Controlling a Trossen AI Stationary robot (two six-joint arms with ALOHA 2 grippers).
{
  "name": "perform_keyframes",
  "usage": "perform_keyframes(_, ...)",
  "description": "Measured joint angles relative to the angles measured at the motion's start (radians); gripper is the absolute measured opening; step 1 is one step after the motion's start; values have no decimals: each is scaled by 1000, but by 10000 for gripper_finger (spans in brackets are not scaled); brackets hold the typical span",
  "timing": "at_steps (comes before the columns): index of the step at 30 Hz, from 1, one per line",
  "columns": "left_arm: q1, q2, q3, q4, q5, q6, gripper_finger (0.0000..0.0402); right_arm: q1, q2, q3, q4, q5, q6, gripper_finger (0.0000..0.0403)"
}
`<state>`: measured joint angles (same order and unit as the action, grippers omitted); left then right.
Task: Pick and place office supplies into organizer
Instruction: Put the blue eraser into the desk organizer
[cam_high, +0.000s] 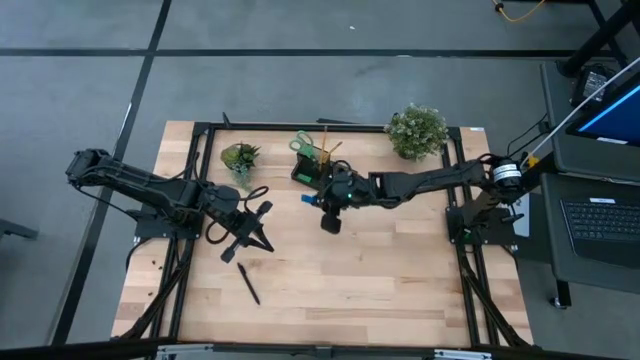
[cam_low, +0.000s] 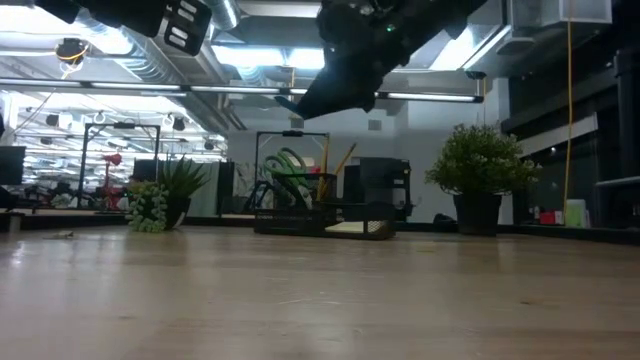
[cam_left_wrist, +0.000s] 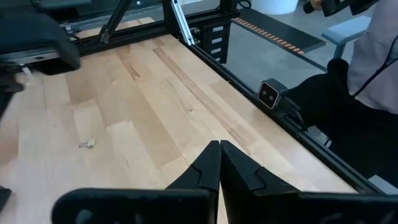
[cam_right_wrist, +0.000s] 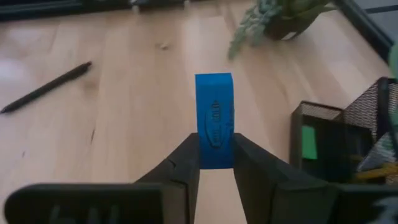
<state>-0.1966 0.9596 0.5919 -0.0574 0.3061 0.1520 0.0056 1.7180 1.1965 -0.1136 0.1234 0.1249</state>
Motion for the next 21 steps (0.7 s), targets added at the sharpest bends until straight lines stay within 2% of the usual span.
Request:
perform_keyframes(8,0,0,0,0,0,0,5,-78,14,0,44,-1,-30,90)
perform_keyframes(21,0,0,0,-2,0,1,5,-176,194,1,236,11,-23,90)
